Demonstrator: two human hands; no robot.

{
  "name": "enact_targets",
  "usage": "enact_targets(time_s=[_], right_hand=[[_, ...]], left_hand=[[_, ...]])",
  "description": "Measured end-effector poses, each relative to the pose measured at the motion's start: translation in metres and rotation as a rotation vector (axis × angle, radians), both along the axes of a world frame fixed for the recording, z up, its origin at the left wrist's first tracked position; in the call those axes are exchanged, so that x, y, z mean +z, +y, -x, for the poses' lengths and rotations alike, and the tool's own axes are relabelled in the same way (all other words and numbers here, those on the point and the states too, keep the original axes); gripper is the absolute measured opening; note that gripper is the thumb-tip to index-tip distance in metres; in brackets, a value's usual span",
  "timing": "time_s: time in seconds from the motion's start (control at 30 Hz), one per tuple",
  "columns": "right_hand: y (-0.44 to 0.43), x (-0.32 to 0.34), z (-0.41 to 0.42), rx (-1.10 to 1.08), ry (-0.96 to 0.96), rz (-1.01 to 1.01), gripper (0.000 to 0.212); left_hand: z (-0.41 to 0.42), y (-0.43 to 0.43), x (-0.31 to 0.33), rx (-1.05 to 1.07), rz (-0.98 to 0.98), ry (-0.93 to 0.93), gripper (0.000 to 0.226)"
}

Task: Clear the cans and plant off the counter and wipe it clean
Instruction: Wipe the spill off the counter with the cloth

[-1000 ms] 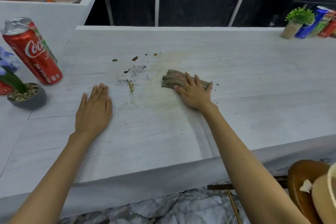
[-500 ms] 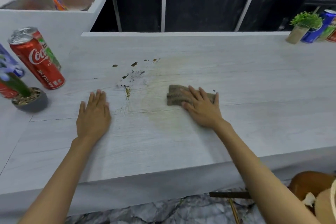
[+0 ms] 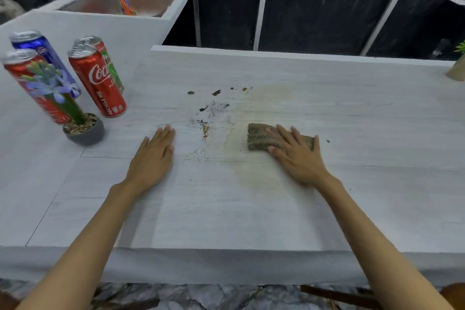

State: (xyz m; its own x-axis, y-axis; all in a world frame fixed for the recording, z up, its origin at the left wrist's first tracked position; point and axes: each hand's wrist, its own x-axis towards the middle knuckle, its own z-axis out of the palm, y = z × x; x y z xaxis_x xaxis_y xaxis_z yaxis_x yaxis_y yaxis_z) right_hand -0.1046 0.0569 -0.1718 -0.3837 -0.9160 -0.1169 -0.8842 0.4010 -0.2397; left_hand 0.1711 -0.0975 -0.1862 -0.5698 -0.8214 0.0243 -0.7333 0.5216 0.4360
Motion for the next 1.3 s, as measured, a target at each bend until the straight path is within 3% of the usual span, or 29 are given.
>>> enact_targets(time_s=[0.1, 0.23, 0.37, 0.47, 0.57, 0.7, 0.87, 1.03, 1.17, 1.3], right_hand=[[-0.058, 0.001, 0.005, -0.12, -0.011, -0.011, 0.054], [-0.101, -0.002, -0.05, 0.008, -0.012, 0.002, 0.055], [-0.058, -0.008, -0.105, 0.218, 0.05, 0.058, 0.054], [-0.013, -0.006, -0.093, 0.304, 0.065, 0.031, 0.06], [0.0, 0.0, -0.049, 0.139, 0.005, -0.024, 0.052], [-0.052, 0.004, -0.04, -0.171, -0.055, -0.04, 0.051], [-0.115, -0.001, -0.123, -0.077, -0.06, -0.021, 0.053], [-0.052, -0.009, -0.176, 0.024, 0.082, 0.019, 0.059], [-0.04, -0.005, -0.133, -0.181, 0.019, -0.02, 0.055], [-0.103, -0.001, -0.109, -0.433, -0.05, -0.028, 0.054]], left_hand=[[-0.005, 0.003, -0.002, -0.004, 0.078, 0.041, 0.046], [-0.005, 0.004, -0.006, 0.019, 0.143, 0.05, 0.045], [-0.004, 0.002, -0.007, 0.027, 0.145, 0.058, 0.045], [-0.005, 0.001, -0.007, 0.013, 0.125, 0.079, 0.045], [-0.009, -0.001, -0.002, -0.022, 0.068, 0.135, 0.044], [-0.02, -0.022, 0.009, -0.082, 0.081, 0.097, 0.044], [-0.031, -0.063, 0.013, -0.151, 0.104, 0.04, 0.047], [-0.036, -0.073, 0.002, -0.221, 0.076, 0.075, 0.047], [-0.039, -0.073, 0.0, -0.226, 0.065, 0.146, 0.046], [-0.041, -0.071, 0.002, -0.212, 0.048, 0.159, 0.046]])
